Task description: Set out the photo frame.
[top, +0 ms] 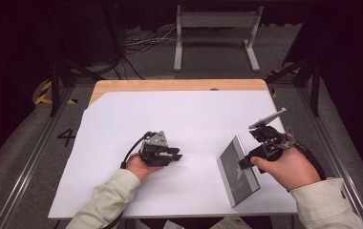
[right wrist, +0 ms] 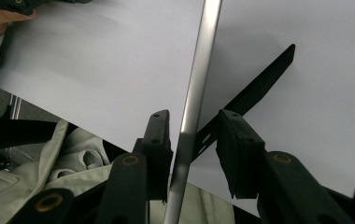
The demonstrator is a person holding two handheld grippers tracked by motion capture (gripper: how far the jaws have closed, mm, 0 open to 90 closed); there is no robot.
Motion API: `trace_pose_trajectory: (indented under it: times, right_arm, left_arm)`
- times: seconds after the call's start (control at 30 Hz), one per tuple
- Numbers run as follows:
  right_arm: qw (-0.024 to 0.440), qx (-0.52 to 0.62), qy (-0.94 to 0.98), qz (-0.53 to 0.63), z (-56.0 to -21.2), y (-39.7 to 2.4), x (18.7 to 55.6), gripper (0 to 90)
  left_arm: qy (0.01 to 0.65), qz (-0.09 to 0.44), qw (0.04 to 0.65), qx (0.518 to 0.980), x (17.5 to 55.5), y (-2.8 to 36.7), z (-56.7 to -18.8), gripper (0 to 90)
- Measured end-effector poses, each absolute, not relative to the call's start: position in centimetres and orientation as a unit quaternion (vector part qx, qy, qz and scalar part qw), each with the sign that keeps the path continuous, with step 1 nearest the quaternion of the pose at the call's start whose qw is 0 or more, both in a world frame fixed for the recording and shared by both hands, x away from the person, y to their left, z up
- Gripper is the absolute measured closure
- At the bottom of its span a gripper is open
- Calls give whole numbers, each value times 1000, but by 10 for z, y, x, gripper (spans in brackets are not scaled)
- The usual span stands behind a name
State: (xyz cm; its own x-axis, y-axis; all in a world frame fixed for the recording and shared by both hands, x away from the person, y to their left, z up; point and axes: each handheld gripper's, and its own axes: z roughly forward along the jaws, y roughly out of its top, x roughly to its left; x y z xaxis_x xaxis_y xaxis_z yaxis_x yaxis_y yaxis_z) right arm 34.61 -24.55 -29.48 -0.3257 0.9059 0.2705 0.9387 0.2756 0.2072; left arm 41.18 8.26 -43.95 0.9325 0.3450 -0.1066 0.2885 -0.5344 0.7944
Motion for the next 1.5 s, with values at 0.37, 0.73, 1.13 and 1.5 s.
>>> trace_pose_trajectory:
  times: [0.37, 0.73, 1.13, 1.5]
  right_arm:
    - [55, -583, -795, -161, -301, -242, 348, 685]
    - [45, -584, -797, -147, -302, -237, 348, 729]
    - [3, -579, -804, -131, -296, -229, 344, 818]
    - [8, -573, -809, -129, -293, -234, 350, 836]
  left_arm:
    - [181, 28, 448, 875, 412, 82, -440, 688]
    - [180, 31, 447, 876, 412, 82, -440, 688]
    - [182, 29, 447, 875, 412, 82, -440, 688]
    - [186, 32, 448, 874, 411, 87, -439, 686]
